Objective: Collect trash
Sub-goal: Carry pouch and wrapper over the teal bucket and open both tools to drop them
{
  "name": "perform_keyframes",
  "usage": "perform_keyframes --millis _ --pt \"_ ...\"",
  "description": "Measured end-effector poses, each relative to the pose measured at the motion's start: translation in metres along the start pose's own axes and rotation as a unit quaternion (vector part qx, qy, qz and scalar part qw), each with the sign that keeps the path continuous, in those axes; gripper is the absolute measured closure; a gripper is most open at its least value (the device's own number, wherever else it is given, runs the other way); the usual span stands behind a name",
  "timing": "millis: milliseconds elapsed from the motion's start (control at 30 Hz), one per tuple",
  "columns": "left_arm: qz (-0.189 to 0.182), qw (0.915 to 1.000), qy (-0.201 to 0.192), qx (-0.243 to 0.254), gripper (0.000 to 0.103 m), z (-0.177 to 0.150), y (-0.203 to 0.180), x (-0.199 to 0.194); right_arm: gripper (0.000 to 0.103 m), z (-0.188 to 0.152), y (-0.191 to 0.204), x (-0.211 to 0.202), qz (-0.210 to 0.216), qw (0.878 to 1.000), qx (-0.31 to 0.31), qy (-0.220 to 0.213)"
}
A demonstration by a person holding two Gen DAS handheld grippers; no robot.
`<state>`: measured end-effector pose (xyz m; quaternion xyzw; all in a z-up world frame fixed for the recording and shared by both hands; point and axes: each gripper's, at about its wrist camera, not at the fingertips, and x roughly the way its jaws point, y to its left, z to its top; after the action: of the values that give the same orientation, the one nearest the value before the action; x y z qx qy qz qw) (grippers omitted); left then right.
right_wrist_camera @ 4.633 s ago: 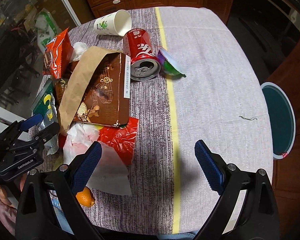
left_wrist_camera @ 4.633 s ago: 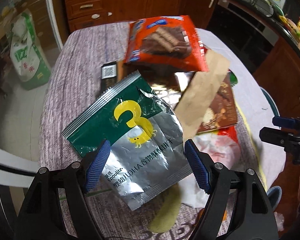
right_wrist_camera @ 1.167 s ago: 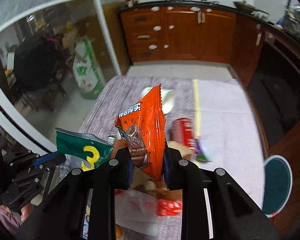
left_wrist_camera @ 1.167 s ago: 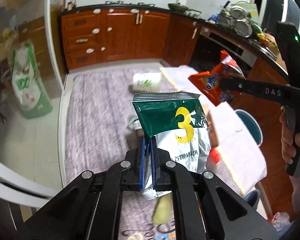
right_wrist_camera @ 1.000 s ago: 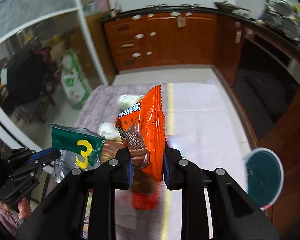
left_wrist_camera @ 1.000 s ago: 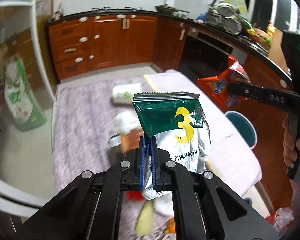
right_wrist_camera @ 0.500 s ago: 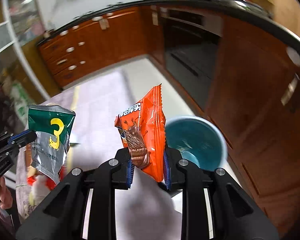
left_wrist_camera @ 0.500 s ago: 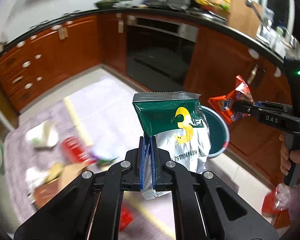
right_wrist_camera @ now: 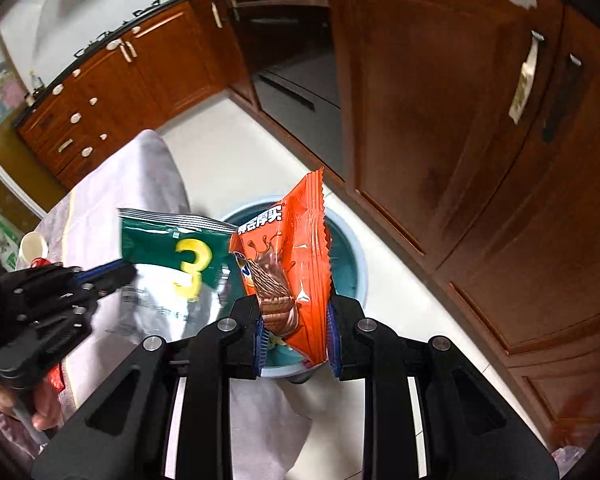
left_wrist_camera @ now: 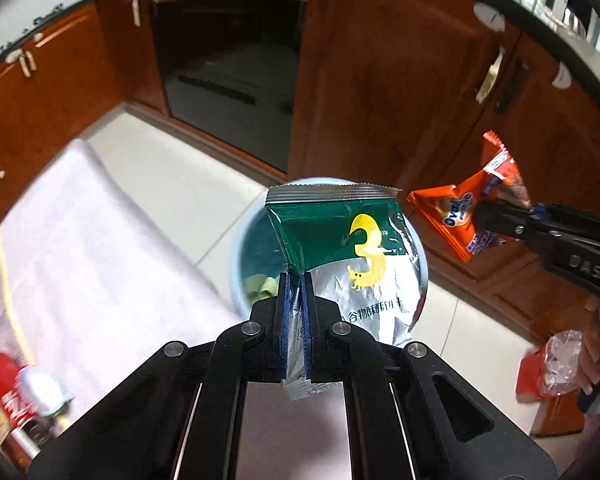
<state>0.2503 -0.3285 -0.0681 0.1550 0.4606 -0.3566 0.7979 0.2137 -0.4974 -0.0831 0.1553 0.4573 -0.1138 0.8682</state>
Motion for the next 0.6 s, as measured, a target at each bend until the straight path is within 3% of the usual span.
perform_keyframes --millis 333,400,433,500,600 --pt "-0.015 0.9987 0.047 -0.011 0.092 0.008 0.001 0.067 0.081 0.013 -0.008 0.042 0.003 0.999 0.007 0.032" --pt "-0.020 0.9985 0.051 -0.009 0.070 0.009 0.000 0.069 0.080 0.014 -0.007 0.047 0.005 0.999 0.008 0.036" --pt "-0.013 0.9987 0.048 -0.006 0.047 0.009 0.000 0.069 0.080 0.015 -0.005 0.050 0.006 0.999 0.006 0.038" --pt "0.004 0.9994 0.033 -0.001 0.040 0.007 0.001 0.065 0.080 0.016 -0.005 0.053 0.008 0.999 0.003 0.041" --pt "0.004 0.9992 0.039 0.000 0.040 0.006 0.004 0.064 0.080 0.017 -0.002 0.060 0.011 0.999 -0.001 0.047"
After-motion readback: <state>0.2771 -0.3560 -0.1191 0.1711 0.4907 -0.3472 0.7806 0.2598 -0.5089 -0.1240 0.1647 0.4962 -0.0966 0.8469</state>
